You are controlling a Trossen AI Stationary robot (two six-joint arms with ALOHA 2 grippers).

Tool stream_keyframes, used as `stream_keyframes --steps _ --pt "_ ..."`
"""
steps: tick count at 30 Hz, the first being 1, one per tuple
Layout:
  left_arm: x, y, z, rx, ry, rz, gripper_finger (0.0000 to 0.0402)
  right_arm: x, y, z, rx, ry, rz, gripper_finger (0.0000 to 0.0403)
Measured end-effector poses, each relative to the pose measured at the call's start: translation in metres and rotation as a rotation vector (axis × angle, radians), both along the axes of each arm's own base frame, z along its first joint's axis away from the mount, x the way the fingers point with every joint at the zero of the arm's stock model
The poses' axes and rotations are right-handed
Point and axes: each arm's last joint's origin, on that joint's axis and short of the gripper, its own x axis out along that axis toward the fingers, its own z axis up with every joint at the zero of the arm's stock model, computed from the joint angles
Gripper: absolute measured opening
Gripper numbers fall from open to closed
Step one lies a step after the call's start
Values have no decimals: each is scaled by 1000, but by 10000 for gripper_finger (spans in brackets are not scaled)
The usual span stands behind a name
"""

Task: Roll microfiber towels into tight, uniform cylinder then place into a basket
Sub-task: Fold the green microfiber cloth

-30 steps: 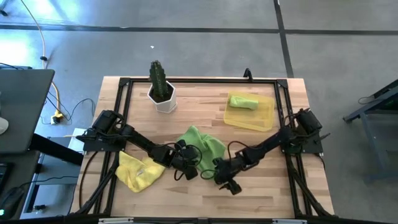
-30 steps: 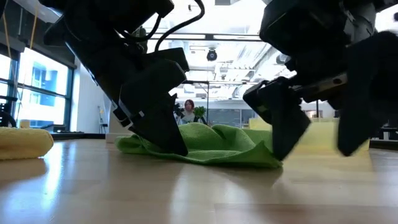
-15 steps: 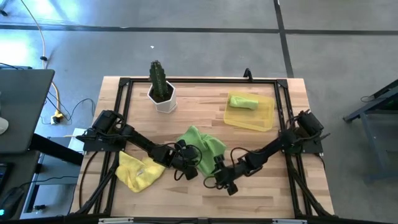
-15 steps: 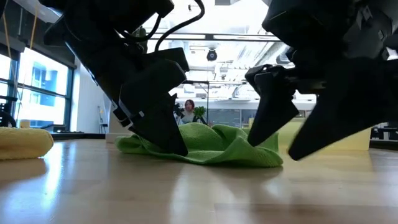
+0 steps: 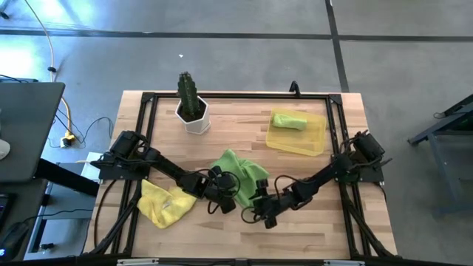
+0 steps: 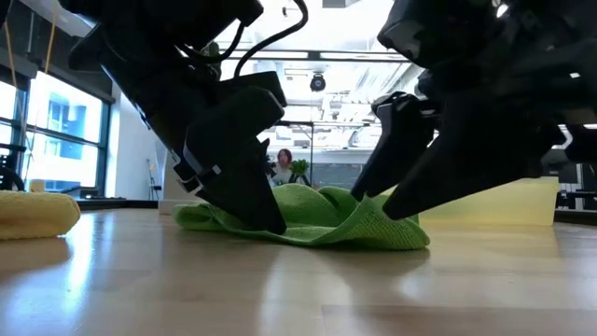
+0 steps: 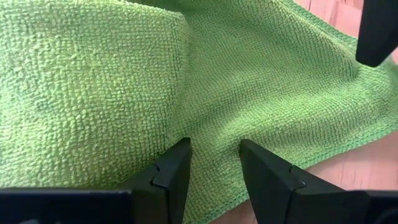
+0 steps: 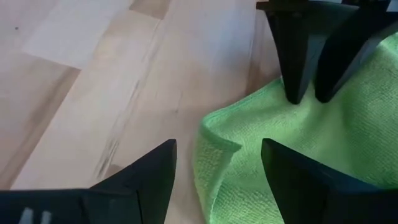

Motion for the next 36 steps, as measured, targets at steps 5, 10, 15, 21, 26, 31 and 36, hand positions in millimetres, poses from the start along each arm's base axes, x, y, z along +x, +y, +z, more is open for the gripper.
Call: stream_keyframes --steps 5,10,15,21,26,31,36 --pt "0 0 0 -1 -3 1 130 1 -2 -4 22 13 -29 227" --pt "1 0 1 -4 -17 -1 130 3 -4 -15 40 45 -61 227" --pt "1 0 1 -7 -17 -3 130 2 -2 -16 42 47 -59 201" --pt "2 -1 1 -9 -21 -2 130 -1 3 -16 36 41 -58 120" --pt "6 -4 5 -22 -78 -18 130 0 2 -16 51 30 -114 27" --pt "11 -15 20 28 -190 -136 130 -2 1 -13 86 35 -150 11" --pt "18 -31 43 132 -230 -280 130 -9 -4 16 102 19 -163 3"
